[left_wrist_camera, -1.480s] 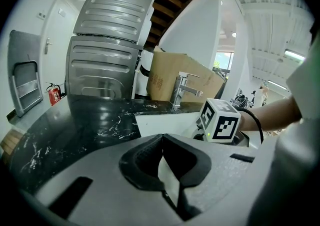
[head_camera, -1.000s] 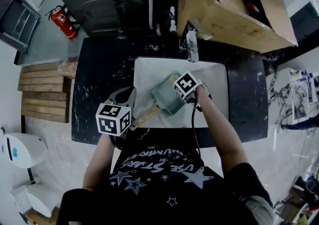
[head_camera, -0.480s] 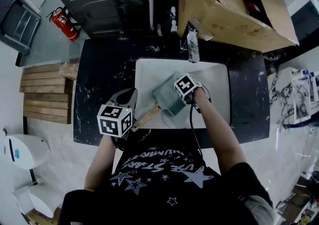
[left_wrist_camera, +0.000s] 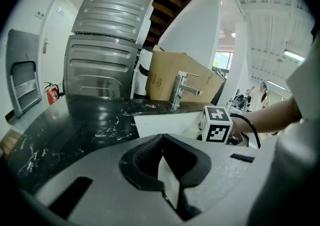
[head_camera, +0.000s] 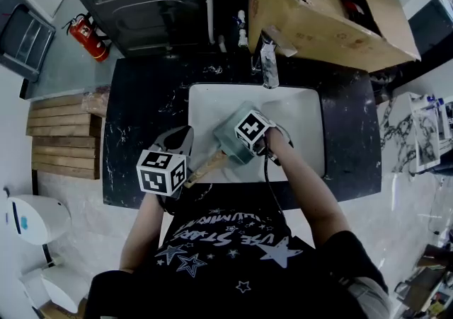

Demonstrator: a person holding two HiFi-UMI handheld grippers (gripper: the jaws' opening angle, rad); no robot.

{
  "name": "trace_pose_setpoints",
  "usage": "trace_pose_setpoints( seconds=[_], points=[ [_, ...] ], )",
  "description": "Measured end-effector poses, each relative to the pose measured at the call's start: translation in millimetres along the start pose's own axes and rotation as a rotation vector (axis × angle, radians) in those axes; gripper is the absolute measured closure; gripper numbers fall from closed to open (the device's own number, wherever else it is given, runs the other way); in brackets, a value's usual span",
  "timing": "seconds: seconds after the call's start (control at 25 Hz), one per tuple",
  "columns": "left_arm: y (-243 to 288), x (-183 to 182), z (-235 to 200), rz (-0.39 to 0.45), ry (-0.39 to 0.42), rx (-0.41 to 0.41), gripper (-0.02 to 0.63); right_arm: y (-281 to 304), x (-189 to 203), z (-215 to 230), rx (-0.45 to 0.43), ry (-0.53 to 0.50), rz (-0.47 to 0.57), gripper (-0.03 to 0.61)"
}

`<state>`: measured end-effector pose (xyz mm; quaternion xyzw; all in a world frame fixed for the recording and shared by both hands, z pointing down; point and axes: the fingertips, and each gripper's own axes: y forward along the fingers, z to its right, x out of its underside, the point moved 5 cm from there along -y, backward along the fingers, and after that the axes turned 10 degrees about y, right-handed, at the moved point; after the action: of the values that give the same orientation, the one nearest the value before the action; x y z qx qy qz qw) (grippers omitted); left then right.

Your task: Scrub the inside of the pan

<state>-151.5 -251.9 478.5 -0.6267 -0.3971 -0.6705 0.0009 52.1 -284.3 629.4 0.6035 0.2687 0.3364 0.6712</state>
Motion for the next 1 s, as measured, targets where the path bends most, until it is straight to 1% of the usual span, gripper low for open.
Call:
trace_pose_setpoints(
  seconds=[0.28, 0.6, 0.88, 0.96, 1.0],
  points=[
    [0, -1, 3, -0.001, 0.011, 0.009, 0.604, -8, 2, -30, -0.094, -0.005, 0.004, 0.511],
    [1, -1, 6, -0.004, 0.018, 0.022, 0.604, -15, 3, -52, -0.230, 0.040, 0.008, 0.511],
    [2, -1, 6, -0.006, 0.019, 0.024, 0.605, -16, 4, -53, -0.272, 0.049, 0.020, 0.511],
    [2, 0, 5, -0.007, 0.017, 0.023, 0.605, -19, 3, -49, -0.262, 0.052, 0.042, 0.511],
    [1, 0, 5, -0.008, 0.016, 0.023, 0.604, -21, 3, -45, -0.244, 0.059, 0.063, 0.511]
  ],
)
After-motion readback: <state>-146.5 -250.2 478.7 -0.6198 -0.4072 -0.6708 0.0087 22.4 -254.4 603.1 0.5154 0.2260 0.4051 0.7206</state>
